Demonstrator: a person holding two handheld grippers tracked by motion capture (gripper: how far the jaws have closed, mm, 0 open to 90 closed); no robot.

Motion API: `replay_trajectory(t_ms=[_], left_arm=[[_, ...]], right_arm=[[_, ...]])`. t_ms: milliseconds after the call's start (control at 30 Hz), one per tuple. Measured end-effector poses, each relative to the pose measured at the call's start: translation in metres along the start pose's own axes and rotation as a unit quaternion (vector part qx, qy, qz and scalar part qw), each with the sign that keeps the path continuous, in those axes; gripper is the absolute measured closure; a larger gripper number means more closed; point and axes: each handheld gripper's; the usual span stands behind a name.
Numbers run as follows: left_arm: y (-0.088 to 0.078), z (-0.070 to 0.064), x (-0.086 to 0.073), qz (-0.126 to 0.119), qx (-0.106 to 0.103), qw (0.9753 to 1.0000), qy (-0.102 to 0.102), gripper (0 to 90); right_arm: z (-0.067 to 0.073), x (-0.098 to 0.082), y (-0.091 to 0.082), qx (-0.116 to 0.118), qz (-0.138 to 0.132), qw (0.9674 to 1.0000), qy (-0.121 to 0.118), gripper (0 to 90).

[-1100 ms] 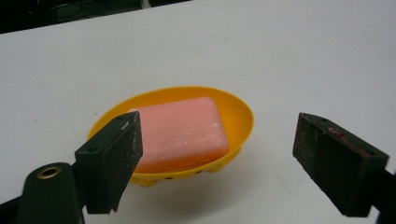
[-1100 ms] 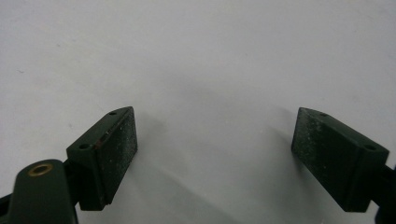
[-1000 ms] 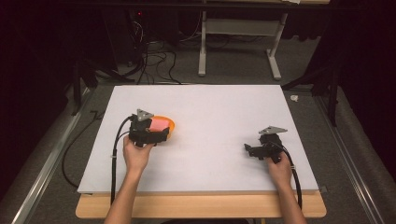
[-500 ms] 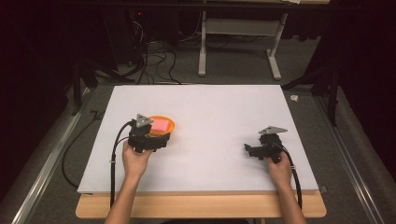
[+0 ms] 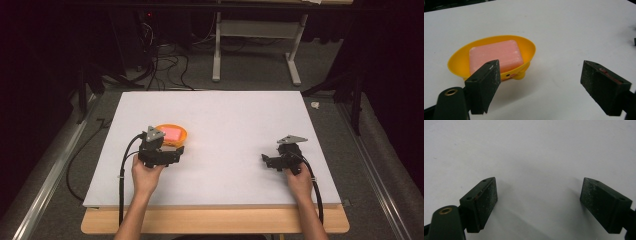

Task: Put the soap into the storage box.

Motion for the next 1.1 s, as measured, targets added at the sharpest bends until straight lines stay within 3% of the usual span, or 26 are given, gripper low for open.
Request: replay_trajectory(t_ms=[1100], left_arm=[[-0.001,-0.021,-0.015,-0.004,-0.05,0.9987,0.008,17.6]], right_arm=[[0.0,0.0,0.0,0.0,0.0,1.0,0.001,15.0]])
Point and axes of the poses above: each handheld gripper's, and its own axes: y roughly forward along the jaws, x roughly out of its top, z roughly to its left, and after that the axes turned 5 degrees about -z, right-handed
